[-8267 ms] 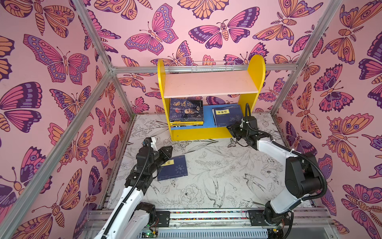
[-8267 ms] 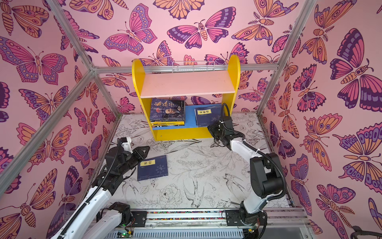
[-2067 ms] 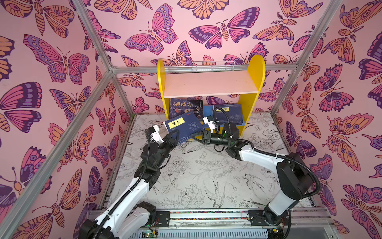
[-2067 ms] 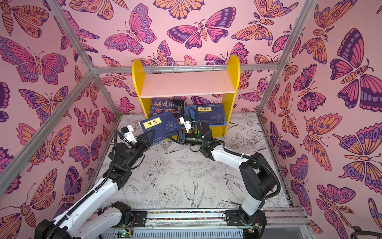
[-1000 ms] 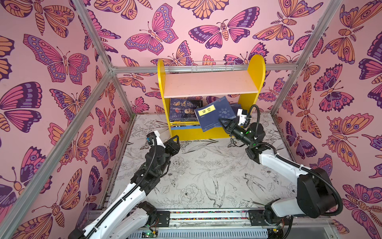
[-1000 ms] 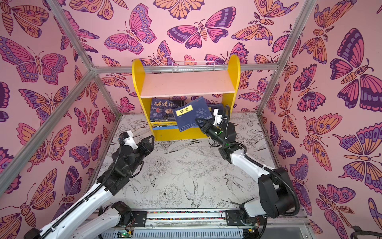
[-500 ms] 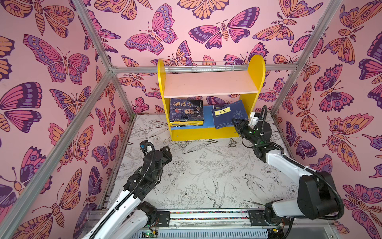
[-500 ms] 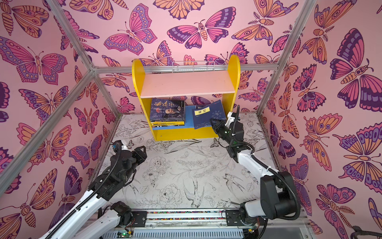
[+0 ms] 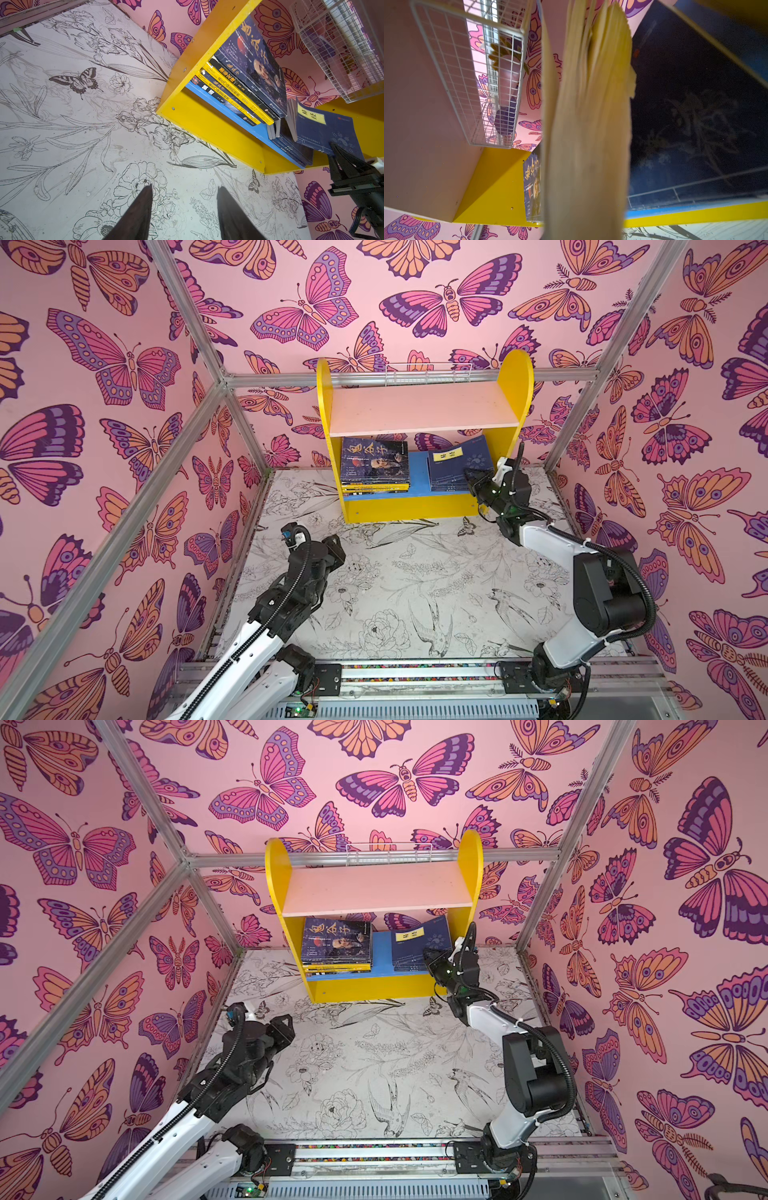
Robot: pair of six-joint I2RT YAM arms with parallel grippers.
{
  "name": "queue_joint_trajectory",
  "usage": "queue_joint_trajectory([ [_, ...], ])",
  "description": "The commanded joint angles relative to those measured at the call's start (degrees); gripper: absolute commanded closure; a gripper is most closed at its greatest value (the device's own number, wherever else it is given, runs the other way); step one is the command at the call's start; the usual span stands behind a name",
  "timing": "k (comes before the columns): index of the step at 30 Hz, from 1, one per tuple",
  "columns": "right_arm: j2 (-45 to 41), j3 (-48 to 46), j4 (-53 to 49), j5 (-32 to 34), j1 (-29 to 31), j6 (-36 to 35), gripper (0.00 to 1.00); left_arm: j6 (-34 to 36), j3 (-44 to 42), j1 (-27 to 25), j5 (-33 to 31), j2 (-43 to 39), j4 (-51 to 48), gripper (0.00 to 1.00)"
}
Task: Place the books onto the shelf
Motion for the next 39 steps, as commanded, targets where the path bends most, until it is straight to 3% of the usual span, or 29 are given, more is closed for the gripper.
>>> queue_joint_trajectory([
  [1,1.51,3.11,4.23,1.65,-0.68,1.46,1.00,0.38,-1.15,0.61,0.73,-0.37,-1.05,0.47],
  [14,5.55,5.09,3.05,4.21,-0.87,3.79,1.00,-0.86,-1.71,1.38,2.20,0.49,-1.05,0.48],
  [19,5.77,6.88,-3.38,5.30,-0.90,4.58,1.00,-1.37,-1.89,1.57,2.39,0.56,-1.05,0.47],
  [26,5.47,6.89,-9.29,10.13,-0.90,8.69,0.79,-1.73,-1.98,1.68,2.58,0.56,-1.00,0.48],
  [34,4.43,8.87,-19.63,12.92,-0.95,11.56,0.46,-1.99,-2.02,2.09,2.71,-0.08,-1.22,0.48],
  [39,2.14,8.24,-24.58,15.60,-0.95,11.85,0.37,-2.07,-2.15,2.43,2.93,-0.28,-1.28,0.48],
])
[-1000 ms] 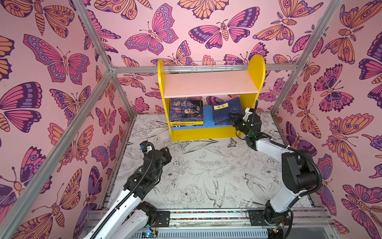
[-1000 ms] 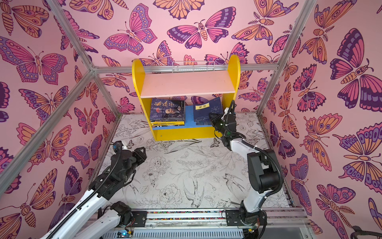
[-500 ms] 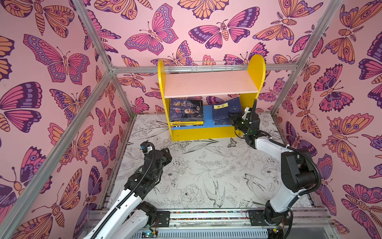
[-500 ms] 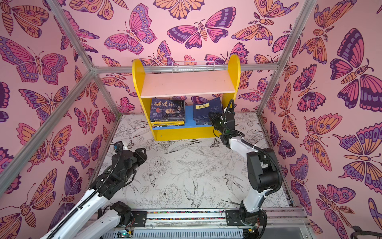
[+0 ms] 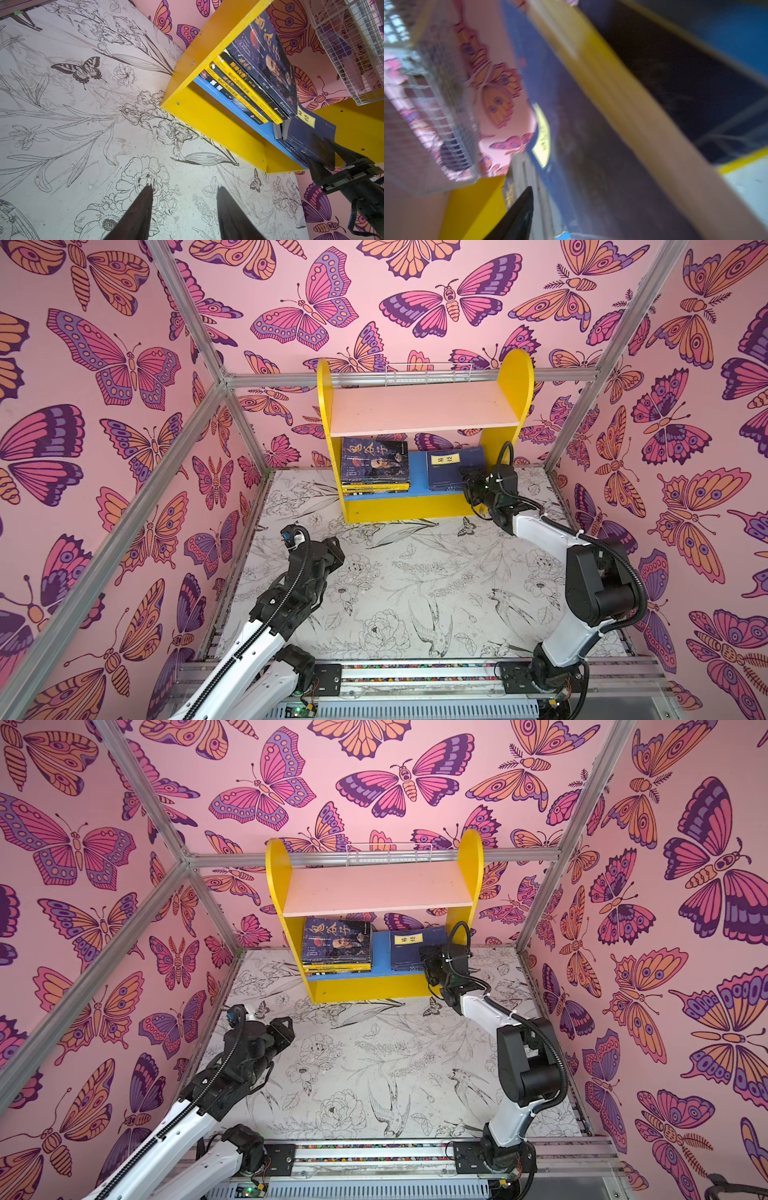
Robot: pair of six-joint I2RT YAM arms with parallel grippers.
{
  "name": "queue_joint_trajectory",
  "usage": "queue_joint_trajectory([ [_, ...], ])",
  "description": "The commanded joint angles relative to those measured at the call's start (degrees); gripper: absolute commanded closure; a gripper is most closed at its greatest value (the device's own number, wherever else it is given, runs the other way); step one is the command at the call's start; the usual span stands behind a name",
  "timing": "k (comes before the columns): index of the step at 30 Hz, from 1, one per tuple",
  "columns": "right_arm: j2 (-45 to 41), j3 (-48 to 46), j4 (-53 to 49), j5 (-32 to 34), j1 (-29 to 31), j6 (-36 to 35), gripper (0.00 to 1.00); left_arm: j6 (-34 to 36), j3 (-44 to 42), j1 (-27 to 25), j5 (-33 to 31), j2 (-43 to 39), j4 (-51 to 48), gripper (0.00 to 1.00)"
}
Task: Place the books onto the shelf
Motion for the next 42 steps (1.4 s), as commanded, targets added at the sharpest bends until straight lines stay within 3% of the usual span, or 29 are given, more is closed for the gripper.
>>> queue_joint_trajectory([
  [1,-1.90,0.37,-7.58,8.62,-2.74,2.55,0.36,-0.31,-1.13,0.53,0.82,-0.66,-1.00,0.48],
  [8,-2.10,0.83,-11.96,7.91,-2.82,1.73,0.33,-0.92,-1.44,0.95,1.43,-0.29,-0.94,0.48],
  [17,-1.92,-0.34,-9.37,4.53,-2.84,0.70,0.31,-0.83,-1.83,1.23,2.00,-0.23,-0.87,0.48],
  [19,-1.81,-0.79,-7.25,3.72,-2.81,1.21,0.40,-0.75,-1.83,1.32,2.22,0.03,-0.85,0.48],
  [23,-1.97,-1.91,-4.25,2.68,-2.85,2.16,0.69,-0.77,-2.07,1.50,2.64,0.25,-0.79,0.48],
  [27,-4.00,-3.22,-6.74,1.46,-2.85,-0.95,0.76,-0.21,-2.09,1.76,3.71,0.72,-0.52,0.48],
  [32,-9.05,-8.82,-14.56,0.60,-2.72,-9.21,0.71,4.23,-1.57,1.55,9.18,4.69,2.10,0.49],
  [35,-11.84,-11.01,-21.26,-1.32,-2.76,-17.82,0.58,7.17,-2.16,0.53,15.04,9.26,6.95,0.49],
  [38,-10.80,-11.94,-25.61,-7.47,-2.69,-26.15,0.44,11.91,-1.72,-1.69,20.61,15.62,13.01,0.49],
  [42,-6.39,-12.11,-29.29,-12.92,-1.81,-33.21,0.39,18.84,2.89,-5.97,25.95,27.53,17.31,0.45],
])
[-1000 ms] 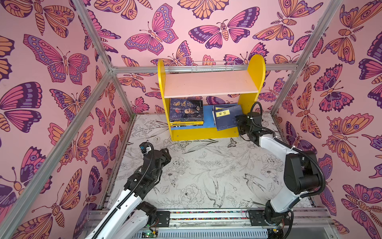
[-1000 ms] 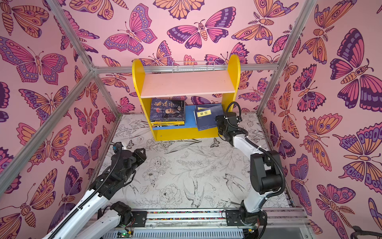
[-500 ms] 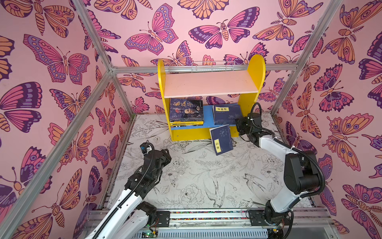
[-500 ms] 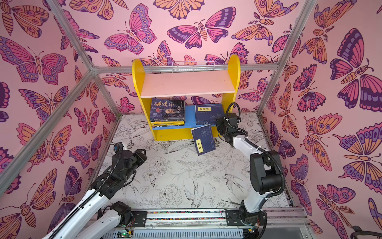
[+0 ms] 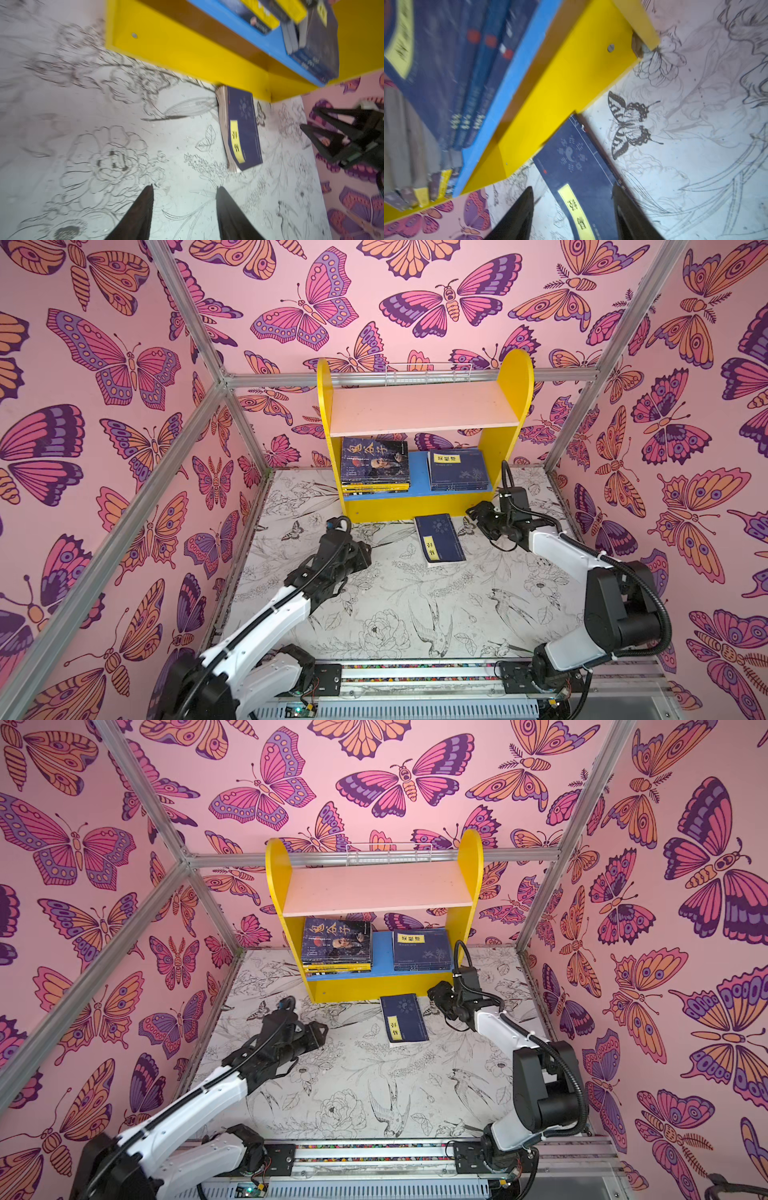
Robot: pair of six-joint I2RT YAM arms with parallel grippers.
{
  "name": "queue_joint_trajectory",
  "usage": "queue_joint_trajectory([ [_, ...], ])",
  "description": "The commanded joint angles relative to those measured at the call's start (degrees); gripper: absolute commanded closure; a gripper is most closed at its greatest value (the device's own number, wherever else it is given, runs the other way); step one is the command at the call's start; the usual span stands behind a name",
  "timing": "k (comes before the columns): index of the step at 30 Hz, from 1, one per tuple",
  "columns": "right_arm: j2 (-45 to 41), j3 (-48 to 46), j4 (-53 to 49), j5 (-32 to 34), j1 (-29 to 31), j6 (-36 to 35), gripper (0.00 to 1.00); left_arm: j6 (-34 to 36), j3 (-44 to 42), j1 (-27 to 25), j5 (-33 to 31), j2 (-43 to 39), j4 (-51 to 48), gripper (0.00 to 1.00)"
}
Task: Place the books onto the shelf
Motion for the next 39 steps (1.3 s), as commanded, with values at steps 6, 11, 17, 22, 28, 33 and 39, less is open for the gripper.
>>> queue_joint_trajectory([
  [6,9.44,2.48,-8.41,-4.72,2.15,-13.71,0.38,12.15,13.20,-7.08,8.16,25.17,8.09,0.33],
  [11,14.61,4.55,-8.17,-3.16,2.15,-16.30,0.39,11.21,19.60,-7.17,10.25,36.31,12.24,0.29],
  [17,18.26,5.41,-6.37,-6.36,3.19,-19.37,0.41,9.76,24.24,-7.60,9.39,44.62,12.45,0.32],
  [22,18.55,4.60,-4.55,-9.60,4.99,-21.33,0.42,8.21,25.45,-7.86,3.96,48.51,9.97,0.48],
  [28,15.36,0.46,5.79,-21.46,5.66,-18.60,0.48,8.13,25.54,-7.95,2.44,50.78,7.81,0.57],
  [33,11.36,-4.70,19.81,-29.66,5.86,-11.25,0.56,8.42,23.79,-7.97,2.04,50.01,7.56,0.60],
  [39,10.38,-6.13,26.46,-31.05,8.27,-7.82,0.61,9.96,22.99,-7.99,5.08,49.29,8.64,0.61],
])
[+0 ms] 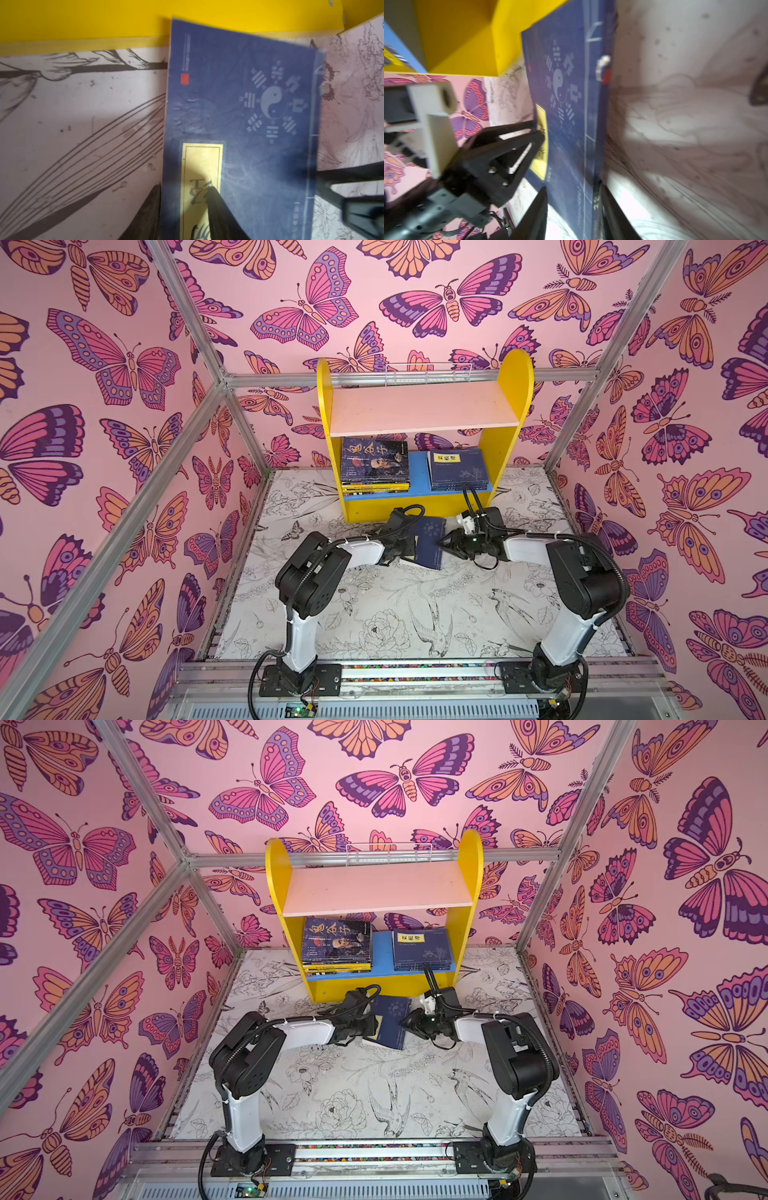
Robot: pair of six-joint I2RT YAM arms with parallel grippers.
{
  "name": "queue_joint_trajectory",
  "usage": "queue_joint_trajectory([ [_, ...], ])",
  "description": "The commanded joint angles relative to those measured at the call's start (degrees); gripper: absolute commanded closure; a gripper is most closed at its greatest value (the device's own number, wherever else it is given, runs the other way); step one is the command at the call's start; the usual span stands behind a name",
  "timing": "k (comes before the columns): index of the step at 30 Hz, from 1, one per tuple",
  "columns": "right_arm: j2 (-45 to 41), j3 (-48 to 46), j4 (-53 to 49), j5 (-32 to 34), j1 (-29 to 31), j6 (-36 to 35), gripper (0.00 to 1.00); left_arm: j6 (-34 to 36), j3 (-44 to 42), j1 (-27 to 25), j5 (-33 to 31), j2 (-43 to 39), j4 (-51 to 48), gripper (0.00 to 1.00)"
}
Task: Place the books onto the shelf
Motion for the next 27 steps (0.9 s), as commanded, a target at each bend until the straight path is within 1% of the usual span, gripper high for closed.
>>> queue_joint_trajectory([
  [1,-2.04,0.45,9.62,-6.06,3.46,2.84,0.62,1.27,-2.99,-0.96,5.53,0.98,-2.47,0.61],
  [6,-1.39,0.25,13.33,-4.84,5.78,4.24,0.65,3.46,-6.72,-0.87,11.12,-1.29,3.64,0.61],
  [10,-0.55,0.95,14.10,-4.57,7.47,3.84,0.69,4.44,-8.70,-0.91,13.84,-2.57,6.53,0.61],
  [12,-0.47,0.95,13.82,-3.75,7.96,3.73,0.78,4.23,-9.32,-0.90,13.89,-3.13,6.92,0.61],
  [14,-1.27,0.17,13.82,-2.56,7.95,3.54,0.91,3.79,-10.26,-0.74,13.71,-4.23,7.27,0.61],
  [16,-2.96,-0.62,12.37,-1.38,7.95,1.96,0.98,2.99,-11.85,-0.20,14.07,-6.08,8.42,0.61],
  [17,-4.25,-0.93,11.24,-1.10,7.93,0.92,1.00,2.29,-12.75,0.29,14.44,-7.38,8.90,0.61],
  [19,-7.17,-1.26,7.98,-1.32,7.91,-1.96,1.00,0.67,-14.40,1.57,15.64,-10.37,9.23,0.60],
  [21,-10.70,-1.88,5.90,-2.75,7.69,-4.24,1.00,-1.24,-16.24,3.02,17.54,-14.58,9.66,0.55],
  [24,-17.45,-2.80,4.51,-4.99,6.94,-5.79,1.00,-3.54,-18.92,4.66,19.87,-22.78,9.71,0.41],
  [27,-22.46,-2.04,4.04,-5.62,5.26,-5.16,1.00,-2.93,-20.34,4.78,20.39,-32.29,7.45,0.33],
])
